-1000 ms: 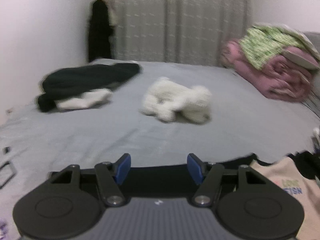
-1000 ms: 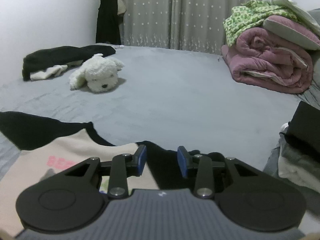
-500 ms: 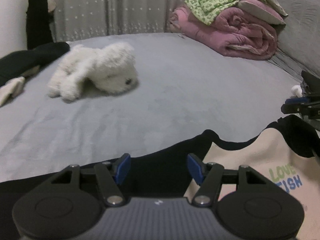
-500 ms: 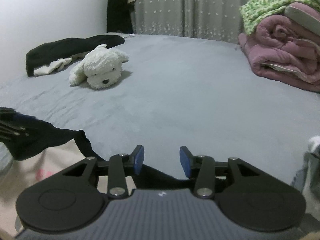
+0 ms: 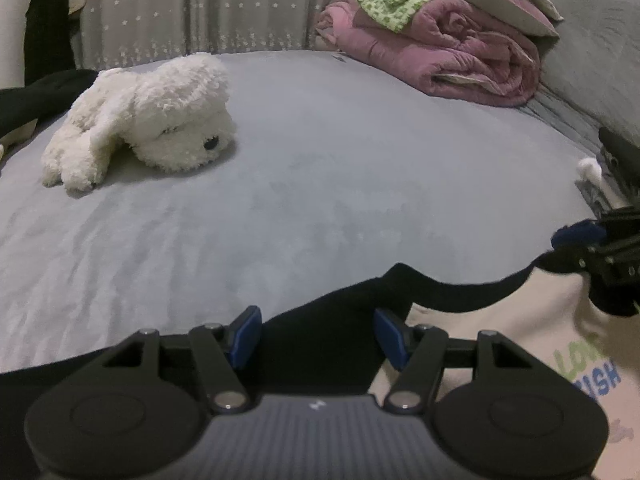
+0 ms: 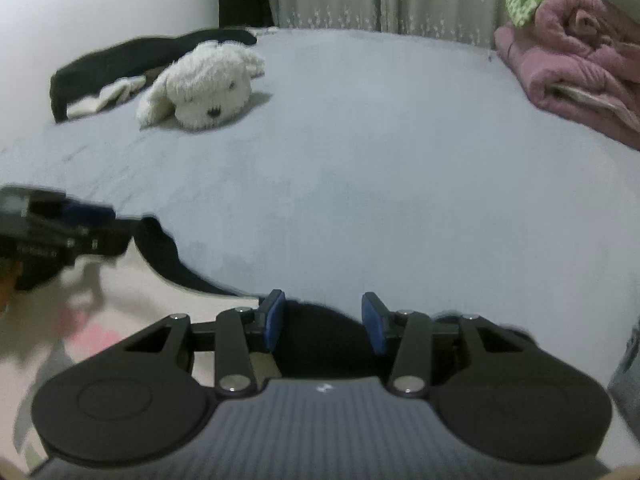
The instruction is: Fold clothes
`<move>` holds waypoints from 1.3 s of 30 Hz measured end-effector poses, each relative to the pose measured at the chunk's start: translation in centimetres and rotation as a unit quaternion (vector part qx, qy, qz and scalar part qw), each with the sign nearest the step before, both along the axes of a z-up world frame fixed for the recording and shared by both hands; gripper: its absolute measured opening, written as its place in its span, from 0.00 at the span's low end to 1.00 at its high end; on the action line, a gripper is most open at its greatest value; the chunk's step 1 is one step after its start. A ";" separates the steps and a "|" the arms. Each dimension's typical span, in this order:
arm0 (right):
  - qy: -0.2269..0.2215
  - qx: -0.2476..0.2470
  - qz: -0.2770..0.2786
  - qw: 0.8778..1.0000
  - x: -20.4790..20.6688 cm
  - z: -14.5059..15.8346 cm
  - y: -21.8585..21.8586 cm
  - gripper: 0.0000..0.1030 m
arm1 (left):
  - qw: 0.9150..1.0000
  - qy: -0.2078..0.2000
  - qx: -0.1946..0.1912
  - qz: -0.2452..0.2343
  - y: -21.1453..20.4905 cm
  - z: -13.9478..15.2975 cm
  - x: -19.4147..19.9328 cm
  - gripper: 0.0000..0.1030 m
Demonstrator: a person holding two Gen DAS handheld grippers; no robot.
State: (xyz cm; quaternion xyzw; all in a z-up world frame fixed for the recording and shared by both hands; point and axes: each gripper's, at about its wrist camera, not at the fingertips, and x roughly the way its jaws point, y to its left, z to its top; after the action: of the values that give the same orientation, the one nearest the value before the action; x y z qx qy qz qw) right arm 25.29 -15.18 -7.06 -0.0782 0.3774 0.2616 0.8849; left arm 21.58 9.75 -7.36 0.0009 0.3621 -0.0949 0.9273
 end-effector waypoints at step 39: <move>-0.200 -0.111 -0.030 0.973 -1.7 -3.1 4.0 0.26 | 0.990 -0.087 0.043 0.102 -1.7 -1.2 -0.6 0.10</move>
State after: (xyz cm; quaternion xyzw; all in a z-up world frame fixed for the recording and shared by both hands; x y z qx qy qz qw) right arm 23.58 -11.23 -10.17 -0.2150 0.2220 0.1707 0.9356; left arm 21.02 8.05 -8.58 0.0119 0.2824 0.0159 0.9591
